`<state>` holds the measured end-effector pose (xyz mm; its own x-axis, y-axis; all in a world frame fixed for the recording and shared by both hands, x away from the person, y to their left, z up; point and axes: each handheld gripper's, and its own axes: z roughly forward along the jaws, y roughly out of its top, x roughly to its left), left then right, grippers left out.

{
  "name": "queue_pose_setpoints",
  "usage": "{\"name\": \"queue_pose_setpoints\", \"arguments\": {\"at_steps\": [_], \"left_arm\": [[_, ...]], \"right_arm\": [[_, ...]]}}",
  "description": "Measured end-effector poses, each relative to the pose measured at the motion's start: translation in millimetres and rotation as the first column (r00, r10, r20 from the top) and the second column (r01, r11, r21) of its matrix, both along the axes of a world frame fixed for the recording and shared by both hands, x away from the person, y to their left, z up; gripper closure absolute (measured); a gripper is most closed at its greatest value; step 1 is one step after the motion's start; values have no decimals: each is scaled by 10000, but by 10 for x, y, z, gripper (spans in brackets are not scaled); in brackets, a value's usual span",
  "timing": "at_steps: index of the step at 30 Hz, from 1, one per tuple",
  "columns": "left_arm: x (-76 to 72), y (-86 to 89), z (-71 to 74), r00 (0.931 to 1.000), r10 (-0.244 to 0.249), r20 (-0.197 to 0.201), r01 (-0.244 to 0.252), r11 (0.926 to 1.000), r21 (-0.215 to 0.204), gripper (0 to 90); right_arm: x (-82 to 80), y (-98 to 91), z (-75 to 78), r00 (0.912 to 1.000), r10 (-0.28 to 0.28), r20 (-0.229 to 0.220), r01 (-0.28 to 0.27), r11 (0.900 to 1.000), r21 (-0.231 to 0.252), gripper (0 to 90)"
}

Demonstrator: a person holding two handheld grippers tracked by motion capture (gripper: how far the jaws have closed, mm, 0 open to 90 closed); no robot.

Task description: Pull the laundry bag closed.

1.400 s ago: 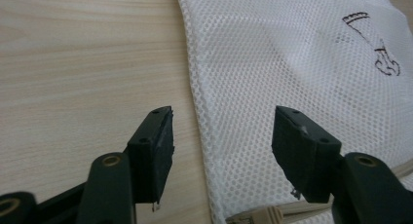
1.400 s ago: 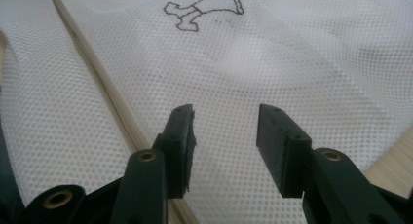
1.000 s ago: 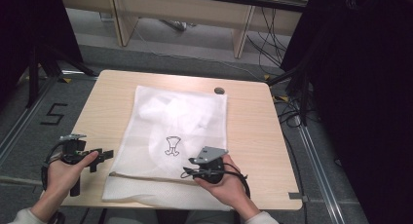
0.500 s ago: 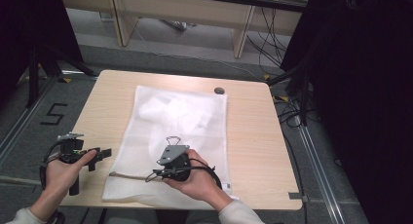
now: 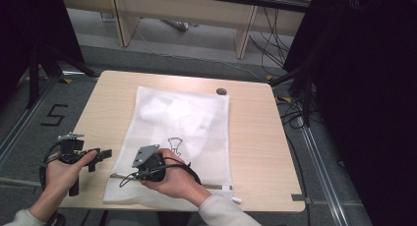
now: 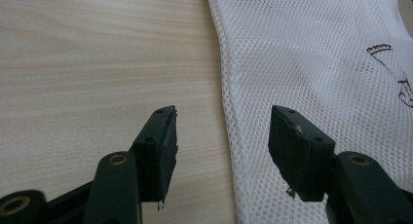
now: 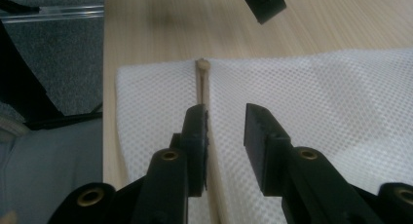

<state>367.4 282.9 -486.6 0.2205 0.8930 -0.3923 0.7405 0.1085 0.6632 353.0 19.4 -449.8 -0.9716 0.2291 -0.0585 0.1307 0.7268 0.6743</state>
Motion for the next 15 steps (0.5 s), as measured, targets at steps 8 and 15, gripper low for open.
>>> {"name": "queue_pose_setpoints", "arguments": {"at_steps": [8,15], "left_arm": [[14,14,-1,10000,29,-33,-29,10000,22,430],[13,15,-5,9997,157,-171,-157,9999,52,428]], "right_arm": [[59,238,-52,9991,412,41,-411,9990,-170,722],[93,435,-145,9988,431,-233,-436,9987,-252,737]]}}
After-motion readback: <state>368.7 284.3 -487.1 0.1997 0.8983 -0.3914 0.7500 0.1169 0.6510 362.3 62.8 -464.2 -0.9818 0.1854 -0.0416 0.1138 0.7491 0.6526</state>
